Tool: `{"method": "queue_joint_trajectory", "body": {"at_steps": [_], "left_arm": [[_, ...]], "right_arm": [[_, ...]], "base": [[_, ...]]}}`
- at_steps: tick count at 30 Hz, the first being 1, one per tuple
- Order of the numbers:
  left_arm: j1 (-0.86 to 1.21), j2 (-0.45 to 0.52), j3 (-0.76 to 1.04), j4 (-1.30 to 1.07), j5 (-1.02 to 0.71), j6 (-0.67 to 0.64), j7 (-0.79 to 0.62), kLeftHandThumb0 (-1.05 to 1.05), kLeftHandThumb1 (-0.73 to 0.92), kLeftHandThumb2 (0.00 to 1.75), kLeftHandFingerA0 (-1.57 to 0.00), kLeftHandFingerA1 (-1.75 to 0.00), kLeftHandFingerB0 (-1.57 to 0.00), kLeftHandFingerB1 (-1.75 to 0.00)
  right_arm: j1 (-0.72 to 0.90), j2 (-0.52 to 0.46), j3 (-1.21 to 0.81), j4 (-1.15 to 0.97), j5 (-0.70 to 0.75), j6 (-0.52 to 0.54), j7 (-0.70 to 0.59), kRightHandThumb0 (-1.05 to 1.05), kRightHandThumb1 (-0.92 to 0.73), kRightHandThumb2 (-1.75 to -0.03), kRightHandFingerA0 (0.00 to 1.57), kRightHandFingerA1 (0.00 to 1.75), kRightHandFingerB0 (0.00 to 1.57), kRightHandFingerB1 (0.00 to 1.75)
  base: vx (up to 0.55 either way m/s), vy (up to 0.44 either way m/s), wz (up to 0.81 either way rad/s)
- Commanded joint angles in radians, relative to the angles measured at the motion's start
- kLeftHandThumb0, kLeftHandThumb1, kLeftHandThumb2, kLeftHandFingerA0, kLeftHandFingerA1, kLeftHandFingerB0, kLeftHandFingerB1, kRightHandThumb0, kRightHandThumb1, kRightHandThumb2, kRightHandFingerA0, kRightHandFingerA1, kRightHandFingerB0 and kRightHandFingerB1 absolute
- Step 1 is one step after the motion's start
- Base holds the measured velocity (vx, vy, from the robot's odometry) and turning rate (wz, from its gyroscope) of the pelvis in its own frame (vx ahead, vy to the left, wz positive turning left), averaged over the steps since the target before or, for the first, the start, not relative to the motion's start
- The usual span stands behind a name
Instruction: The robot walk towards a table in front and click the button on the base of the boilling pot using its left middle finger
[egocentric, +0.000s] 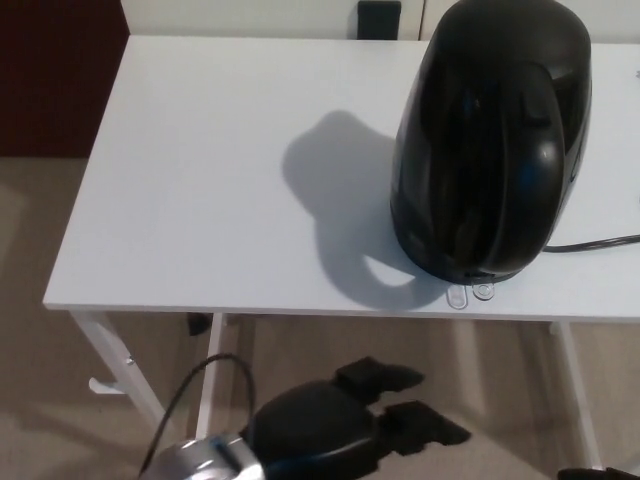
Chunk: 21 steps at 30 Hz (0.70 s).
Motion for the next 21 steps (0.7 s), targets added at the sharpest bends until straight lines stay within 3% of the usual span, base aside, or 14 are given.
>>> {"method": "queue_joint_trajectory", "body": {"at_steps": [1, 2, 3, 4, 7, 8, 14, 17, 20, 21], "left_arm": [[-0.192, 0.001, -0.169, 0.041, 0.463, -0.047, 0.153, -0.26, 0.32, 0.87, -0.06, -0.51, -0.06, -0.5], [-0.202, 0.003, -0.174, 0.034, 0.466, -0.039, 0.137, -0.51, 0.4, 0.65, -0.14, -0.38, -0.12, -0.34], [-0.213, 0.001, -0.18, 0.037, 0.47, -0.033, 0.132, -0.53, 0.41, 0.66, -0.14, -0.38, -0.11, -0.35], [-0.225, -0.004, -0.185, 0.046, 0.47, -0.027, 0.135, -0.51, 0.4, 0.65, -0.15, -0.38, -0.12, -0.34], [-0.275, -0.023, -0.207, 0.087, 0.493, -0.016, 0.175, -0.51, 0.39, 0.65, -0.18, -0.4, -0.14, -0.35], [-0.286, -0.026, -0.208, 0.092, 0.492, -0.013, 0.177, -0.53, 0.39, 0.66, -0.19, -0.4, -0.15, -0.35], [-0.357, -0.06, -0.216, 0.12, 0.484, 0.01, 0.159, -0.57, 0.42, 0.7, -0.18, -0.41, -0.15, -0.37], [-0.401, -0.075, -0.227, 0.146, 0.508, 0.021, 0.172, -0.57, 0.4, 0.68, -0.18, -0.41, -0.12, -0.36], [-0.418, -0.085, -0.228, 0.171, 0.513, 0.03, 0.212, -0.51, 0.37, 0.64, -0.22, -0.4, -0.17, -0.35], [-0.428, -0.091, -0.223, 0.181, 0.504, 0.031, 0.211, -0.27, 0.26, 0.85, -0.1, -0.52, -0.09, -0.51]], "right_arm": [[0.008, -0.08, 0.039, -0.036, -0.077, -0.095, 0.015, -0.54, -0.69, -0.61, 0.33, 0.35, 0.31, 0.31], [0.004, -0.074, 0.035, -0.025, -0.063, -0.101, 0.029, -0.53, -0.53, -0.9, 0.31, 0.53, 0.19, 0.44], [0.002, -0.075, 0.04, -0.019, -0.068, -0.109, 0.027, -0.48, -0.71, -0.62, 0.42, 0.38, 0.35, 0.32], [-0.002, -0.074, 0.039, -0.012, -0.066, -0.118, 0.03, -0.44, -0.72, -0.62, 0.59, 0.42, 0.44, 0.36], [-0.019, -0.055, 0.014, -0.001, -0.024, -0.079, 0.04, -0.38, -0.6, -0.58, 0.53, 0.42, 0.46, 0.36], [-0.023, -0.05, 0.008, 0.0, -0.012, -0.074, 0.049, -0.32, -0.58, -0.58, 0.46, 0.41, 0.4, 0.35], [-0.033, -0.038, 0.012, -0.015, -0.027, -0.03, 0.011, -0.22, -0.57, -0.57, 0.5, 0.43, 0.47, 0.39], [-0.037, -0.038, 0.017, -0.017, -0.04, -0.018, -0.006, -0.24, -0.54, -0.56, 0.47, 0.41, 0.38, 0.34], [-0.041, -0.035, 0.013, -0.02, -0.033, -0.005, -0.002, -0.23, -0.54, -0.56, 0.5, 0.41, 0.32, 0.32], [-0.042, -0.034, 0.013, -0.03, -0.035, 0.011, -0.006, -0.24, -0.55, -0.57, 0.54, 0.4, 0.35, 0.33]], "base": [[0.0, 0.0, 0.0], [0.0, 0.0, 0.0], [0.0, 0.0, 0.0], [0.0, 0.0, 0.0], [0.0, 0.0, 0.0], [0.0, 0.0, 0.0], [0.0, 0.0, 0.0], [0.0, 0.0, 0.0], [0.0, 0.0, 0.0], [0.0, 0.0, 0.0]]}}
